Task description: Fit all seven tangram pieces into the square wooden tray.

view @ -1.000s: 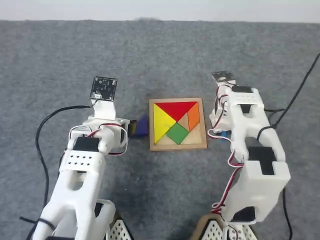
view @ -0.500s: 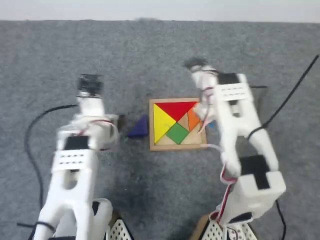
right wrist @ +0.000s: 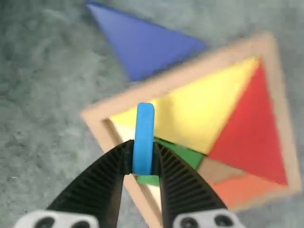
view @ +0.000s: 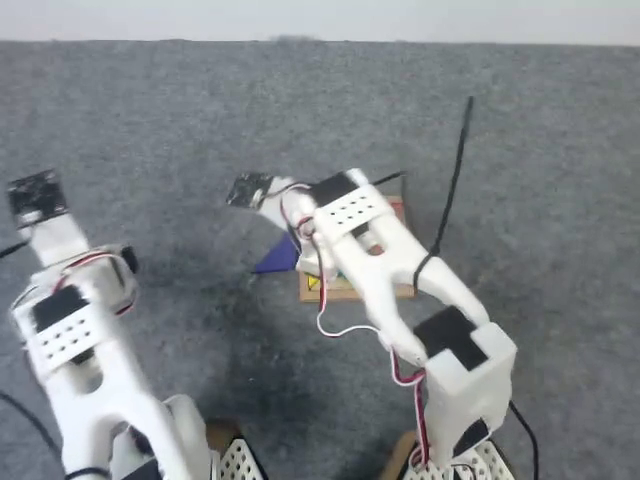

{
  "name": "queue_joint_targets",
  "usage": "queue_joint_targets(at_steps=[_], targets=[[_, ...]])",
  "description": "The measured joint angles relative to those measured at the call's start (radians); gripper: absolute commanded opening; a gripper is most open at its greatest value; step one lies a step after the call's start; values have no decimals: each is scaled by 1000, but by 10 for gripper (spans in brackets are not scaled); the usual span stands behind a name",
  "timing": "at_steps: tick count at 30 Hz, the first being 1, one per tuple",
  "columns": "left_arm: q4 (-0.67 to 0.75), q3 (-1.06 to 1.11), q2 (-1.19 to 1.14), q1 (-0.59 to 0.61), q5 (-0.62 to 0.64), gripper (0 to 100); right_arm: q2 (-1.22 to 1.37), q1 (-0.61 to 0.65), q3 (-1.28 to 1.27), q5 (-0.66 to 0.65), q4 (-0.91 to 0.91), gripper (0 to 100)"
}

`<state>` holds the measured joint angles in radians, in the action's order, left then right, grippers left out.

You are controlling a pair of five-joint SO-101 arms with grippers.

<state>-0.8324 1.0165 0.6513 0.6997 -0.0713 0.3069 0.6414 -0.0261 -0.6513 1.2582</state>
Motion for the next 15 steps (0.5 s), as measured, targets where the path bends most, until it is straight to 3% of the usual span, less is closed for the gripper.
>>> queue_joint_targets(at_steps=[15], targets=[[40, 0, 0, 29, -6, 246, 34, 26, 9, -299, 87, 12]])
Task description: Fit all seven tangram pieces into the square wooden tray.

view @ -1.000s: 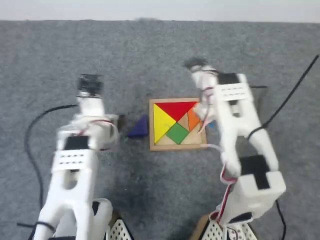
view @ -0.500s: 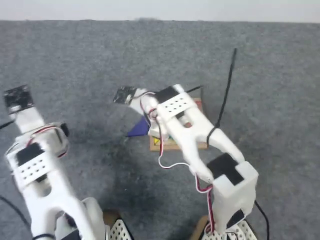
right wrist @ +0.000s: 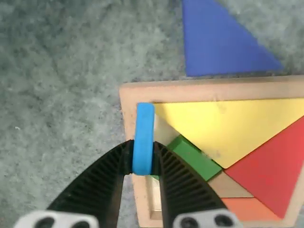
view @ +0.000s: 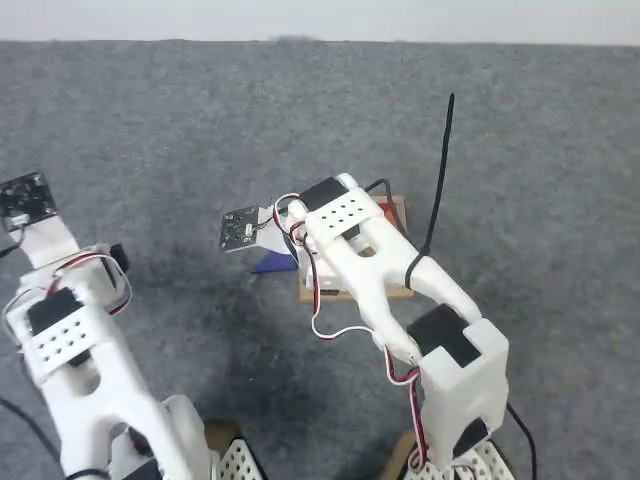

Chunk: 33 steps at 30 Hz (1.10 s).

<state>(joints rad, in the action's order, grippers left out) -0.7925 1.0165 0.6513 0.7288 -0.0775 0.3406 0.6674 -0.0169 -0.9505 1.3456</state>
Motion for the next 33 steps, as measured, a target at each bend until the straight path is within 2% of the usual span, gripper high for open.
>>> queue_joint_targets(at_steps=[3, 10, 33], targets=[[0, 0, 0, 0, 0, 246, 0, 0, 0, -8, 0, 15], [0, 0, 0, 0, 0, 246, 0, 0, 0, -14, 0, 92], [0, 0, 0, 0, 0, 246, 0, -29, 49, 8, 3, 95]])
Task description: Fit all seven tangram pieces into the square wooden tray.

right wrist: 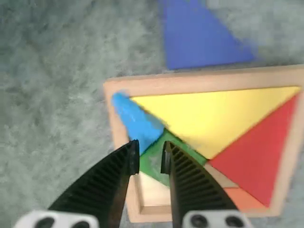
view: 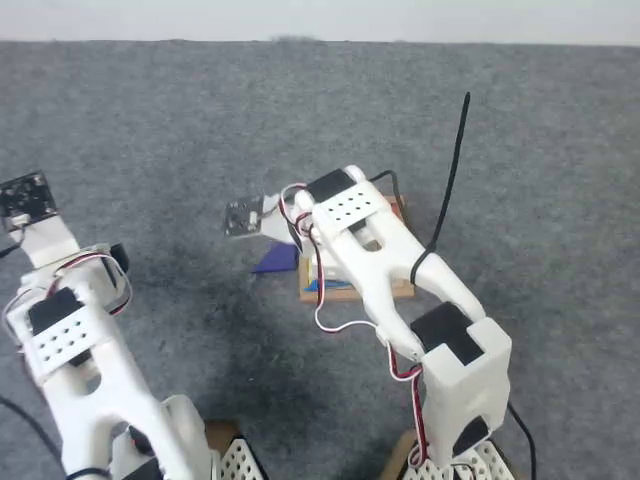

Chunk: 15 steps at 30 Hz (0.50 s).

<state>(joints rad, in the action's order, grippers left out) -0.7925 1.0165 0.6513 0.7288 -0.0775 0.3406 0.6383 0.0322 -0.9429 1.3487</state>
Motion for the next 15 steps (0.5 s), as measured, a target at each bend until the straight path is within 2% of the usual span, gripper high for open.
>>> queue_joint_targets(at_steps=[7, 15], targets=[[0, 0, 0, 0, 0, 246, 0, 2, 89, 112, 0, 91], [0, 0, 0, 0, 0, 246, 0, 3, 25, 207, -23, 91]])
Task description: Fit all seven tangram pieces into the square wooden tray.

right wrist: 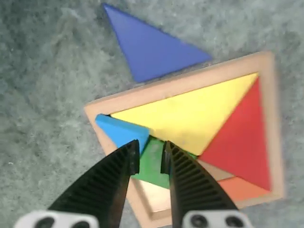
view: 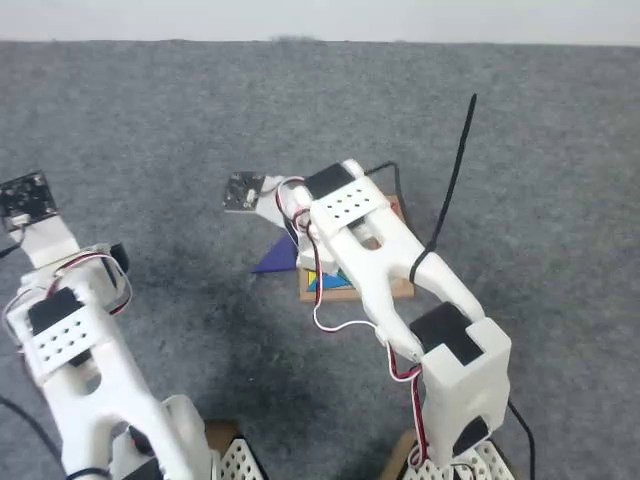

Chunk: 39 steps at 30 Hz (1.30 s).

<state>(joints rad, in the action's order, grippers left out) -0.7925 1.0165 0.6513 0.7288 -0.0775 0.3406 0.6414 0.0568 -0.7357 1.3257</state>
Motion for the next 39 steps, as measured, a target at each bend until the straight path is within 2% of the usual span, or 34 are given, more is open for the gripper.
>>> queue_joint_targets(at_steps=[8, 39], targets=[[0, 0, 0, 0, 0, 246, -2, 0, -132, 23, -94, 91], [0, 0, 0, 0, 0, 246, 51, -28, -84, -5, -87, 91]])
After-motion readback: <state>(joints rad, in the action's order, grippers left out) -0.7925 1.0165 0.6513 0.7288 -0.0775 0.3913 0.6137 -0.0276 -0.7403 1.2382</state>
